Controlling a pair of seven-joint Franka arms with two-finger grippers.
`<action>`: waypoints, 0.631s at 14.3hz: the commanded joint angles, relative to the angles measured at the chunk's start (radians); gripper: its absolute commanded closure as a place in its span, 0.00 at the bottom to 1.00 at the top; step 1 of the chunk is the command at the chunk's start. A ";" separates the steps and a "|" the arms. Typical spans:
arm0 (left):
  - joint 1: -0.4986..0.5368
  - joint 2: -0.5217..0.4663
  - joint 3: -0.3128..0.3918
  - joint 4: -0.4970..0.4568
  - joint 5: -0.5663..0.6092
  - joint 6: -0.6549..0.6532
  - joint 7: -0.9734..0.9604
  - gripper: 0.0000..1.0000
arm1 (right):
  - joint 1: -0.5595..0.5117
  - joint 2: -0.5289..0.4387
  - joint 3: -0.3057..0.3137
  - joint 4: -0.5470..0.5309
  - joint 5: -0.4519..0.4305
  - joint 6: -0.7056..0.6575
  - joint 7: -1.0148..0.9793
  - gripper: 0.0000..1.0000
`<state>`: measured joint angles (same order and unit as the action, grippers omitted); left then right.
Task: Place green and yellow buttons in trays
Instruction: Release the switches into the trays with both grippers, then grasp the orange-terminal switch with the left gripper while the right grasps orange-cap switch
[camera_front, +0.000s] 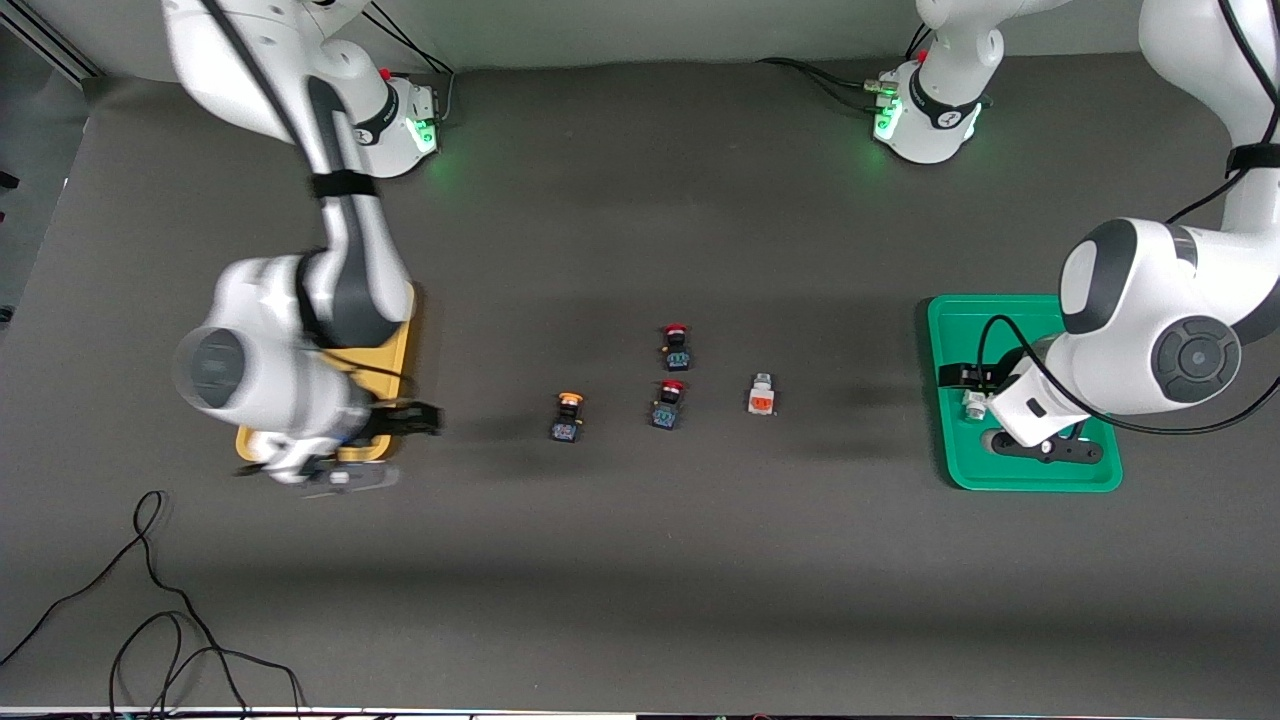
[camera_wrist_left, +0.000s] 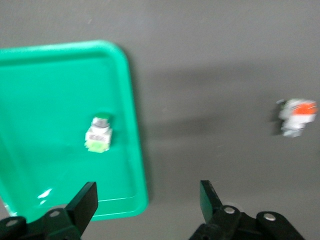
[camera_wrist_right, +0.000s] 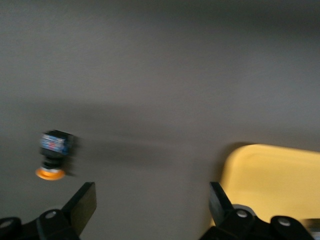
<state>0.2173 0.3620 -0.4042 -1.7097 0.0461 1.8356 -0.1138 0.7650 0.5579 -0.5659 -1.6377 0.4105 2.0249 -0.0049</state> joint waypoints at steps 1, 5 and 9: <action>-0.117 0.053 -0.002 0.082 -0.012 -0.010 -0.215 0.07 | 0.006 0.117 0.098 0.128 -0.022 0.012 0.260 0.00; -0.277 0.187 -0.002 0.177 -0.009 0.078 -0.389 0.02 | 0.147 0.184 0.107 0.167 -0.025 0.076 0.564 0.00; -0.398 0.306 0.008 0.167 0.029 0.253 -0.513 0.02 | 0.152 0.218 0.109 0.147 -0.024 0.125 0.582 0.00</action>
<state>-0.1133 0.5922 -0.4158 -1.5842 0.0419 2.0354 -0.5436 0.9328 0.7476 -0.4488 -1.4989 0.4076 2.1217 0.5546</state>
